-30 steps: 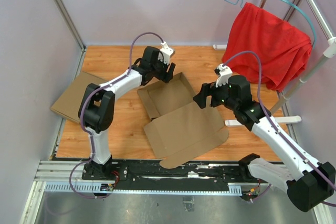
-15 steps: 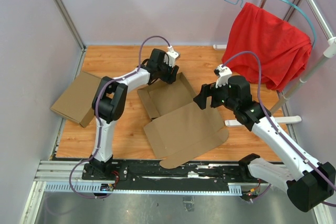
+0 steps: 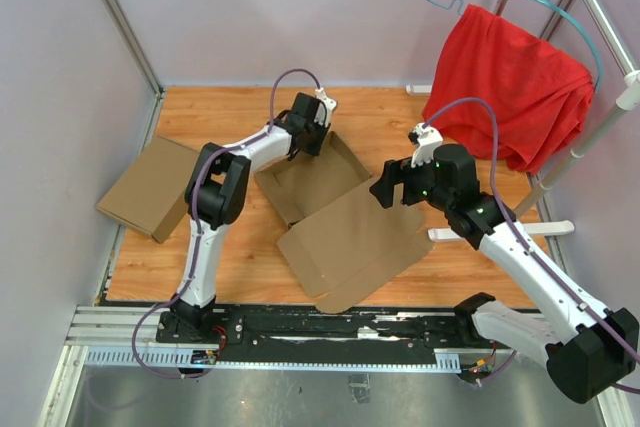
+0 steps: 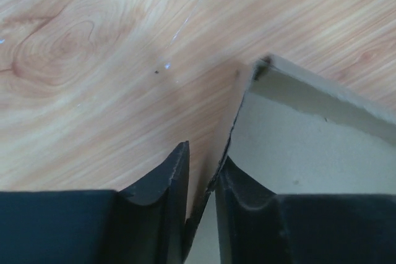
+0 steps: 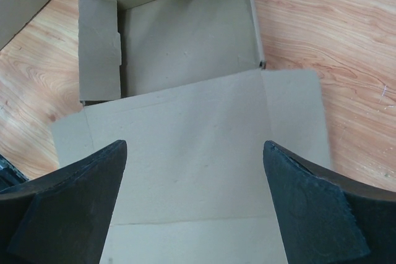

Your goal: Fold the paper box

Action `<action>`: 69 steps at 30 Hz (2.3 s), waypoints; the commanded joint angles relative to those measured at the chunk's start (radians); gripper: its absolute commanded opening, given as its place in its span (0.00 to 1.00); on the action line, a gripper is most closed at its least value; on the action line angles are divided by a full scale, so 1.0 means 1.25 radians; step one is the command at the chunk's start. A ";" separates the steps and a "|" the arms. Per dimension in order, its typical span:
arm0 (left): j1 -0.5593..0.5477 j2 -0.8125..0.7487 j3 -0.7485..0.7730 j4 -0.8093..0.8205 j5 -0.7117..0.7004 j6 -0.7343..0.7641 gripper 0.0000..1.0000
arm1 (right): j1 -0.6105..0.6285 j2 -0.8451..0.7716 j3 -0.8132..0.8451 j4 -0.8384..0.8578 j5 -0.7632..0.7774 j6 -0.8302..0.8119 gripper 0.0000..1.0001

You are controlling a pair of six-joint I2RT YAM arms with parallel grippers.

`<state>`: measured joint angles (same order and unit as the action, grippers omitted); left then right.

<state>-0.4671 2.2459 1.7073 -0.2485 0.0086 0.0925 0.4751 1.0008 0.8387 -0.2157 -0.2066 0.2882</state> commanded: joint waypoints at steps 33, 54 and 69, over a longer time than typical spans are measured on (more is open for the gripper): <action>0.027 -0.526 -0.424 -0.493 -0.509 -1.166 0.11 | 0.006 0.251 0.158 -0.208 0.084 0.252 0.98; -0.171 -0.692 -0.711 -0.360 -0.566 -1.503 0.12 | 0.160 0.403 0.249 -0.286 0.190 0.450 0.98; -0.214 -0.618 -0.672 -0.379 -0.576 -1.531 0.12 | 0.220 0.484 0.150 -0.159 0.130 0.468 0.59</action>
<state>-0.7166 1.4662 0.8627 -0.7509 -0.6518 -1.7924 0.7330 1.5562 1.0550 -0.4900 -0.0055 0.8810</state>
